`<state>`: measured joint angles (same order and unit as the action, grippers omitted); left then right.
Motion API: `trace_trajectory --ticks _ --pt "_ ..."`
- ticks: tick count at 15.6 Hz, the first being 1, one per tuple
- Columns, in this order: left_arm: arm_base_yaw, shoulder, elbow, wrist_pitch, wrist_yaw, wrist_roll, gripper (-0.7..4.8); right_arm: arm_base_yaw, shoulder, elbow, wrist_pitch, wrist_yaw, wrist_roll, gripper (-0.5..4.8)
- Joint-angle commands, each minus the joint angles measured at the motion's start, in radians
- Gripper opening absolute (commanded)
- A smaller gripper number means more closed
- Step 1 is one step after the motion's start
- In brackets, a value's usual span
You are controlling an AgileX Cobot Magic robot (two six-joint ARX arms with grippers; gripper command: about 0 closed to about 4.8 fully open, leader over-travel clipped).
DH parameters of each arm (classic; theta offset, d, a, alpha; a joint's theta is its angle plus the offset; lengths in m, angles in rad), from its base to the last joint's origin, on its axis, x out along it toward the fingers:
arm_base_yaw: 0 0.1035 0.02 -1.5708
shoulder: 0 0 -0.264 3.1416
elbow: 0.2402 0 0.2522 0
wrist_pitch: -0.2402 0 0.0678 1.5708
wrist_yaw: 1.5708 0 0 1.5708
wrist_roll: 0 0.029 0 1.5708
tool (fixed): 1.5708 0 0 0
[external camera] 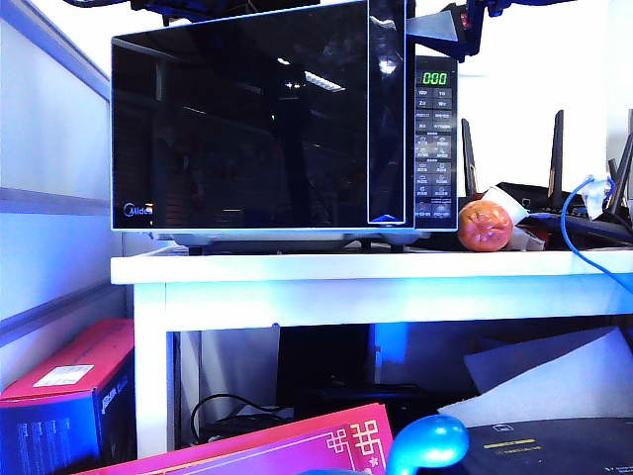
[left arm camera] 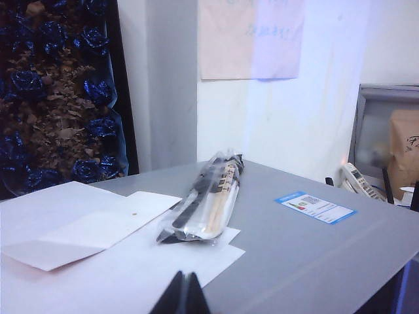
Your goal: Open the microwave door, place the orange inside the microwave, then close the microwave door.
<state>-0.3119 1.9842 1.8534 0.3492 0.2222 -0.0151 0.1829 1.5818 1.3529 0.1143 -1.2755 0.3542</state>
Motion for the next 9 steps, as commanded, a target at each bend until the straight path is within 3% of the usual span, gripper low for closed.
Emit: trace_trajectory --ticks 1,9 --pt "0.002 0.009 -0.009 -0.083 -0.001 0.019 -0.05 0.006 -0.037 0.035 0.159 -0.130 -0.014 4.23" --pt "0.002 0.010 -0.009 -0.083 -0.001 0.035 -0.05 -0.153 -0.061 0.036 0.160 -0.129 -0.009 4.22"
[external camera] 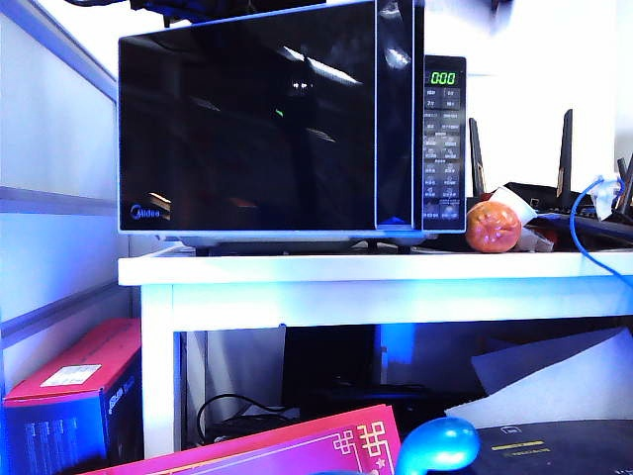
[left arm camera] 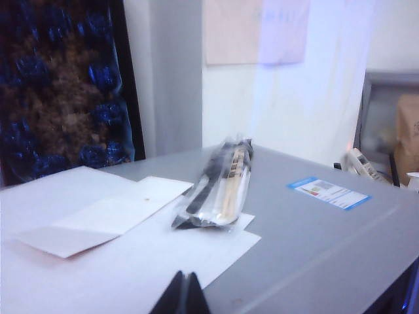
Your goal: Open the microwave door, place the orange inside the microwave, then close the microwave door.
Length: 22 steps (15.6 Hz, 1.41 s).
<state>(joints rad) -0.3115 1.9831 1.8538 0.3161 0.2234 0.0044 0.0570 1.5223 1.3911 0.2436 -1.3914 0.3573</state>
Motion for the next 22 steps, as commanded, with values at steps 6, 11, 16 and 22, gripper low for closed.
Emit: trace_trajectory --ticks 6,11,16,22 --pt "0.001 0.011 -0.010 -0.058 0.001 0.015 -0.05 -0.038 0.000 -0.003 0.074 0.222 -0.124 3.95" --pt "0.001 0.011 -0.010 -0.058 0.002 0.014 -0.05 -0.026 0.032 -0.004 0.065 0.610 -0.235 3.94" --pt "0.001 0.011 -0.009 -0.060 0.025 0.014 -0.05 0.008 0.163 -0.004 0.063 0.645 -0.235 3.86" --pt "0.001 0.010 0.029 -0.075 0.056 -0.014 -0.05 0.032 0.173 -0.004 0.068 0.489 -0.237 3.86"
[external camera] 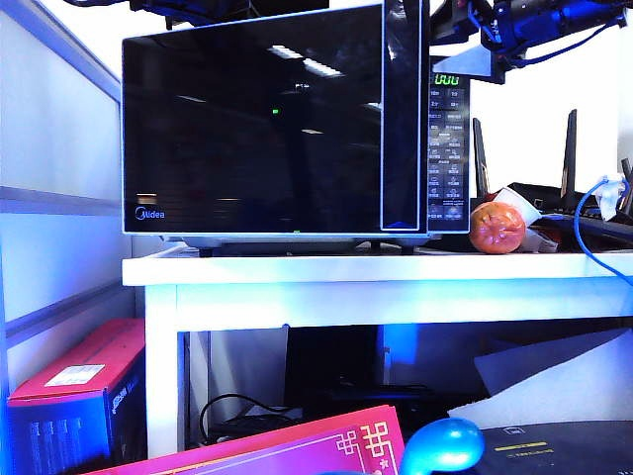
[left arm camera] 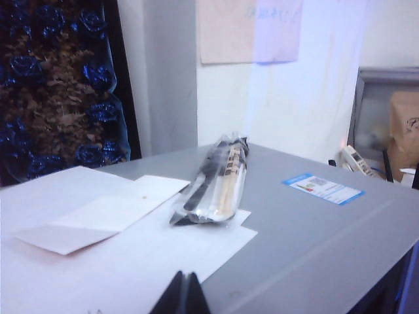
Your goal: Open the microwave door, place the orange inside the microwave, then close the microwave door.
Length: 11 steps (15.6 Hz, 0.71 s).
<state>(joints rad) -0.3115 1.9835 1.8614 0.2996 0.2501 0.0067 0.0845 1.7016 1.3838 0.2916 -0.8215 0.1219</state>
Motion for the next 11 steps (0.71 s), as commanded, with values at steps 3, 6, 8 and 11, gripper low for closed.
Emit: trace_trajectory --ticks 3,6,8,11 --pt "0.001 -0.001 0.086 -0.114 0.046 -0.041 -0.05 0.005 -0.007 0.004 0.020 -0.172 0.003 3.86" --pt "0.001 -0.005 0.137 -0.165 0.068 -0.041 -0.05 0.013 -0.007 0.004 0.020 -0.252 0.020 3.86" --pt "0.001 -0.005 0.183 -0.235 0.076 -0.040 -0.05 0.042 -0.007 0.004 0.021 -0.282 0.021 3.86" --pt "0.001 -0.005 0.211 -0.275 0.092 -0.037 -0.05 0.096 -0.007 0.004 0.027 -0.285 0.027 3.86"
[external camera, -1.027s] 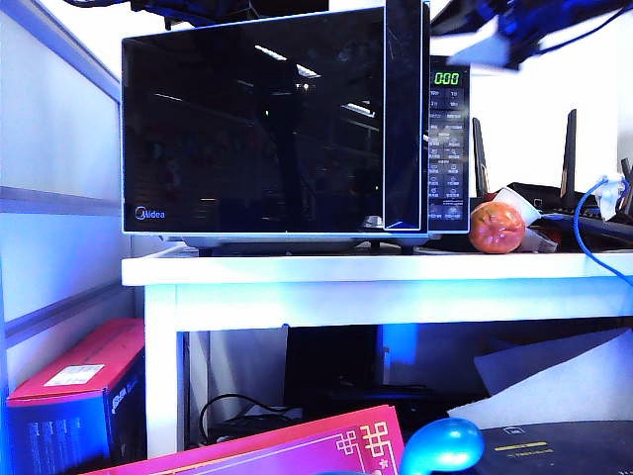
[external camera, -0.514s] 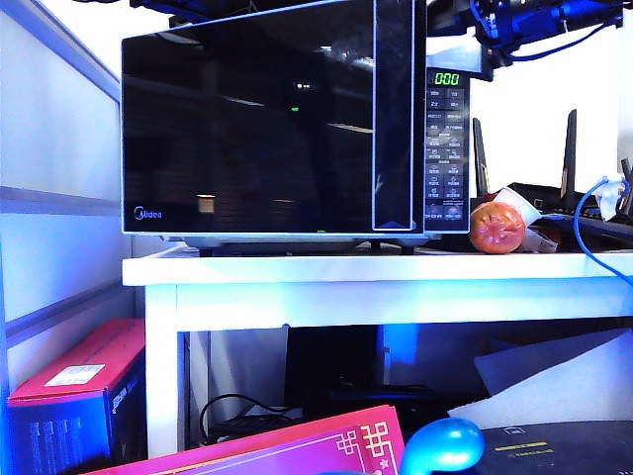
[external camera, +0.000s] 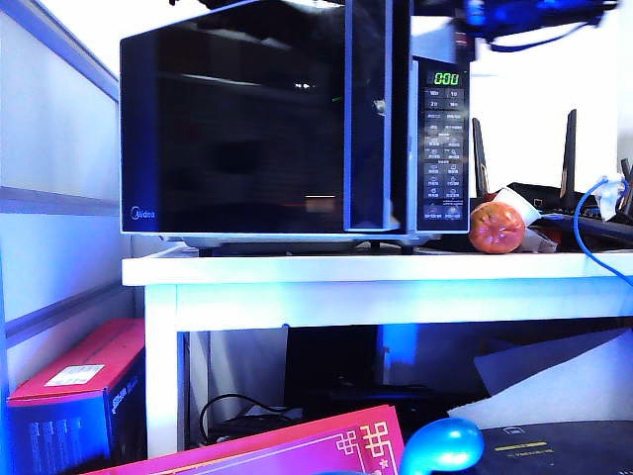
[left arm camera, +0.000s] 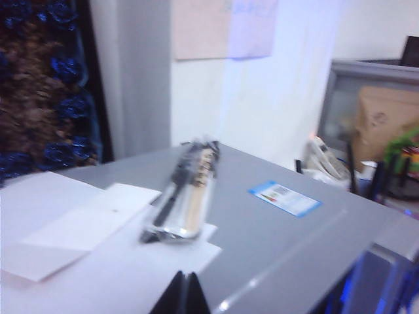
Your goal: Open the microwave door, place the orange inside the microwave, then close the microwave door.
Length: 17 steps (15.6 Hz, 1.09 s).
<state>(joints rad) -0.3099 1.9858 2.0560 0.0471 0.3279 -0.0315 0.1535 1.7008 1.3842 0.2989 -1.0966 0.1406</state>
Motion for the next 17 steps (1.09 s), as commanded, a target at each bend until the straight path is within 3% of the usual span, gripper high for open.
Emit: trace_trajectory --ticks 1,8,17 --pt "0.000 -0.008 0.018 -0.026 0.014 0.002 -0.05 0.043 -0.006 0.004 0.020 -0.016 0.015 3.86" --pt "0.000 -0.015 0.018 -0.085 0.078 0.013 -0.05 0.196 -0.007 0.004 0.020 -0.050 0.028 3.86" --pt "0.000 -0.025 0.015 -0.286 0.151 0.168 -0.05 0.306 -0.007 0.005 0.065 -0.055 0.070 3.86"
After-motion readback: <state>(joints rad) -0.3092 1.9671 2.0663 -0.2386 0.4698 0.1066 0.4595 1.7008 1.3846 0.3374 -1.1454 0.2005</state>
